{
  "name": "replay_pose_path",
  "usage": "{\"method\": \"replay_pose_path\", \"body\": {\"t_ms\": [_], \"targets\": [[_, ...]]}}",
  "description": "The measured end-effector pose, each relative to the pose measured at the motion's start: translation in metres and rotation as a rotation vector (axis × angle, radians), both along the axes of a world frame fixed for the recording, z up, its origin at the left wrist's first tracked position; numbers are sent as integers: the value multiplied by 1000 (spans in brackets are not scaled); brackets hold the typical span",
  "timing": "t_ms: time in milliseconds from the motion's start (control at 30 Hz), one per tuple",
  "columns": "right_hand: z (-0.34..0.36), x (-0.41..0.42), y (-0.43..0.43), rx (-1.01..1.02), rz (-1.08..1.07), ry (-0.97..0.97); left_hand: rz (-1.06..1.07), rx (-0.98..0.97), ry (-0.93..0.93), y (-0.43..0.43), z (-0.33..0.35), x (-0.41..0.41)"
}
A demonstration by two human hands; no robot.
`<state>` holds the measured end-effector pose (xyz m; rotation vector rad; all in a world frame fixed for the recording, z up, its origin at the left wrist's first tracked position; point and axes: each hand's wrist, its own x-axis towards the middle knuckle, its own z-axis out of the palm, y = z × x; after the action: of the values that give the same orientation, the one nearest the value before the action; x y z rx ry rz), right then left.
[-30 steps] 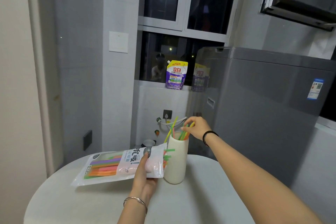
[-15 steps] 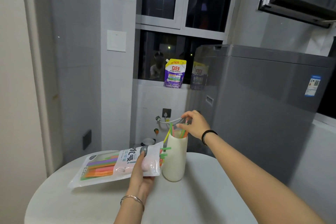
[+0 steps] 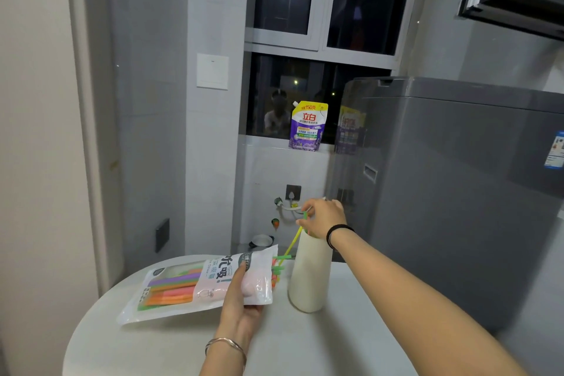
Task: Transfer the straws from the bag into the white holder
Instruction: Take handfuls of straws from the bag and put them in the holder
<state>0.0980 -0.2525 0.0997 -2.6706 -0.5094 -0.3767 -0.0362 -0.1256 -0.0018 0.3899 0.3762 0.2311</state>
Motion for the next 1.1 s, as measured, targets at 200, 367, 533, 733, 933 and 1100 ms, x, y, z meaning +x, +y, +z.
{"method": "replay_pose_path", "body": {"t_ms": [200,367,533,733,933,1100], "targets": [[0,2,7,-72,-40,-82,-25,23,-13,-4,-1,2],[13,-7,0,203,6,-72,-27,58,-22,-6,-2,4],[59,-17,-19,781,106,-155,-26,64,-26,-9,0,2],[94,-19,-50,914,78,-366,-33,72,-36,-15,3,-1],[104,-24,-69,838,55,-498,-29,73,-36,-16,4,-4],[101,-26,-67,791,78,-482,-36,68,-41,-19,7,-6]]}}
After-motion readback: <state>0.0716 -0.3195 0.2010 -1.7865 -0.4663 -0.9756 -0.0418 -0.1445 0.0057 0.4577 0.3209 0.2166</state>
